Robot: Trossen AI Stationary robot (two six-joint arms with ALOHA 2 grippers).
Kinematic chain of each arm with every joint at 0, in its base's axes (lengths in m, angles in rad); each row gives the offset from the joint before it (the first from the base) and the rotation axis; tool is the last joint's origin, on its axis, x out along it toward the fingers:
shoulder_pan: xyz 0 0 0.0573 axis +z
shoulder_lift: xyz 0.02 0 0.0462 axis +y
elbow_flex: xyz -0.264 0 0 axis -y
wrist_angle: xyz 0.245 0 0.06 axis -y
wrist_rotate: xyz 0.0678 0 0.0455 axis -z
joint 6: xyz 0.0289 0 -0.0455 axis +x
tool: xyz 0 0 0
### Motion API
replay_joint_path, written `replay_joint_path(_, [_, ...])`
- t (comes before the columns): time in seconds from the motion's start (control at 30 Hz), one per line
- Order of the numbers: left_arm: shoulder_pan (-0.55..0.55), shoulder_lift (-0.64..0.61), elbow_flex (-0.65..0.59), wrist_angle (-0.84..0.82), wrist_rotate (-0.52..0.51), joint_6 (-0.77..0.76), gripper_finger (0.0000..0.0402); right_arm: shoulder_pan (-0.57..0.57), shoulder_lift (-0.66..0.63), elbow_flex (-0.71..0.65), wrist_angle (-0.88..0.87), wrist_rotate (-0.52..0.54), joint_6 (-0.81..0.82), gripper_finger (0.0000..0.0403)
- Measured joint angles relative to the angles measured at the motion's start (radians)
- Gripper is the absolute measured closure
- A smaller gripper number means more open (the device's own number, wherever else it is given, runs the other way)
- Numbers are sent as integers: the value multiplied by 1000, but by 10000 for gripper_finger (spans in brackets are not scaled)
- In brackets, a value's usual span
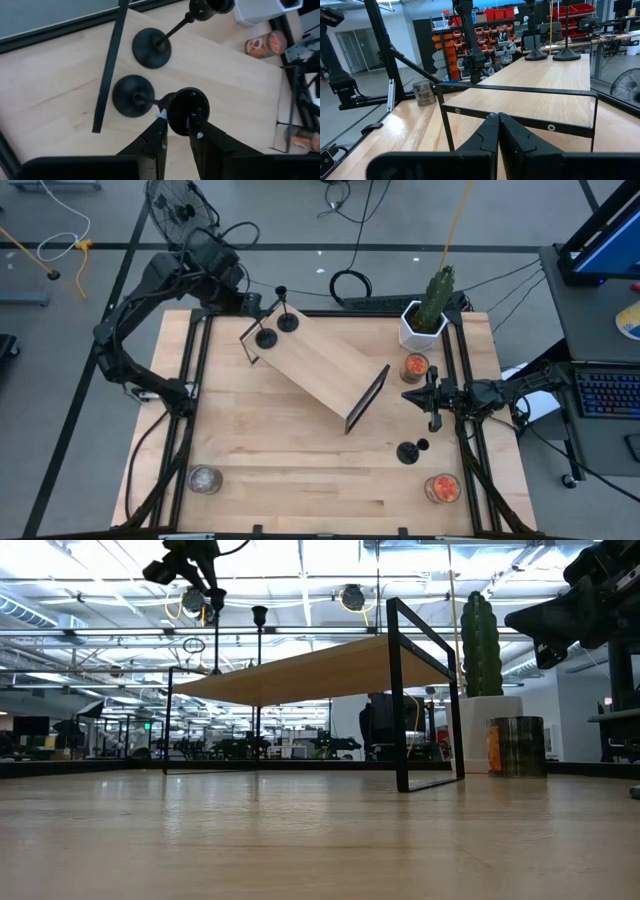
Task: Pick & Place candle stick holders
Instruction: Put the left black candle holder on the shelf, then put the black candle holder on the shelf
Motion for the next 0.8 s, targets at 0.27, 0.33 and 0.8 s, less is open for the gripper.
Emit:
replay_joint_path(0.27, [47,-10,0,19,45,3,321,0,0,0,0,0,0,399])
replay_joint_path(0.33, [58,-17,0,20,47,2,321,0,0,0,0,0,0,399])
replay_joint_path(0.8, [85,-151,0,24,120,21,321,0,0,0,2,0,0,399])
